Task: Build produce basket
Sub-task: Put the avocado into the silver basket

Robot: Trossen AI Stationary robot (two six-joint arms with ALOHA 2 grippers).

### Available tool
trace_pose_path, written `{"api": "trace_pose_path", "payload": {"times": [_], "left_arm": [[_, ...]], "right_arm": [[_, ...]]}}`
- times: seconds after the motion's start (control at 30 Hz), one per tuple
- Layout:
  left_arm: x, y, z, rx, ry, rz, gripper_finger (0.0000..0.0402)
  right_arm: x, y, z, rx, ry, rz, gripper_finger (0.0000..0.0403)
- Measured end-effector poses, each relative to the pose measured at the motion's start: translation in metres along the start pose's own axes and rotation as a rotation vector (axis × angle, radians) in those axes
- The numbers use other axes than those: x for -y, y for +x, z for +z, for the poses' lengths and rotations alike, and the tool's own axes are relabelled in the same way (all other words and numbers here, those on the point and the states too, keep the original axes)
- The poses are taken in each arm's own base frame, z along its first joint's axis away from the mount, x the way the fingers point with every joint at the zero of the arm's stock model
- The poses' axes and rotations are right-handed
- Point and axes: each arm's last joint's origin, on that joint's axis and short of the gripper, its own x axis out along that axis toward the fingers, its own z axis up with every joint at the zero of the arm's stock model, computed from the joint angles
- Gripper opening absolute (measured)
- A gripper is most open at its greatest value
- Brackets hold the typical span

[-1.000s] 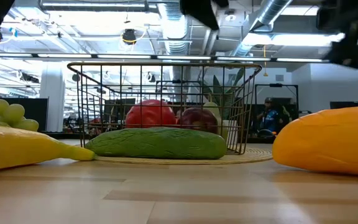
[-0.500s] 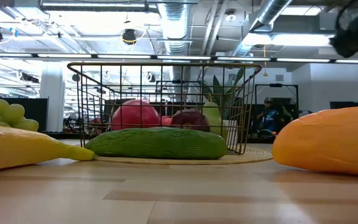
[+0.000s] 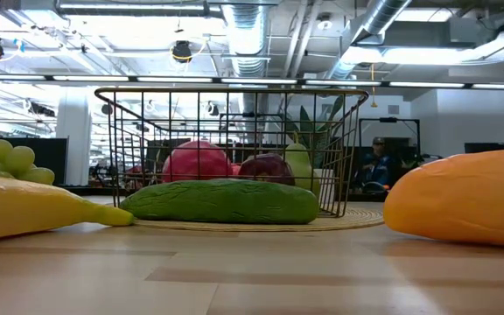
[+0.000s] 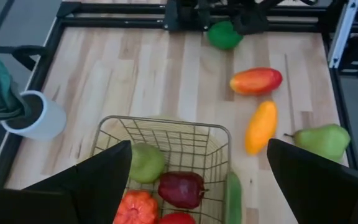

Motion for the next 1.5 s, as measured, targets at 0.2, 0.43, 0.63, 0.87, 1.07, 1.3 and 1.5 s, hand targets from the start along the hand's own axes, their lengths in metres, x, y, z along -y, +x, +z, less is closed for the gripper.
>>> {"api": "trace_pose_path", "payload": {"times": [0.2, 0.43, 0.63, 0.87, 1.07, 1.3, 1.5], "left_arm": [[-0.016, 0.003, 0.002, -0.008, -0.007, -0.007, 0.0359], [-0.028, 0.005, 0.003, -0.013, 0.0, 0.007, 0.0359], [-0.034, 0.0, 0.005, 0.008, 0.014, -0.011, 0.0359], [-0.053, -0.057, 0.0, 0.101, -0.001, -0.015, 0.0359], [-0.068, -0.099, -0.01, 0.161, -0.017, 0.005, 0.0359], [-0.078, -0.133, -0.014, 0.301, -0.056, -0.115, 0.0359], [-0.081, -0.124, -0.023, 0.395, -0.113, -0.193, 0.0359]], "right_arm": [[-0.002, 0.033, 0.001, -0.043, 0.022, 0.059, 0.0286], [0.0, 0.042, 0.005, -0.038, 0.031, 0.041, 0.0285], [0.0, 0.042, 0.005, -0.037, 0.053, 0.046, 0.0225], [-0.005, 0.033, 0.002, -0.025, 0.067, 0.085, 0.0135], [-0.016, 0.009, -0.002, 0.037, 0.072, 0.239, 0.0129], [-0.033, -0.06, -0.003, 0.301, 0.064, 0.669, 0.0143], [-0.042, -0.131, 0.009, 0.602, -0.005, 0.908, 0.0144]]}}
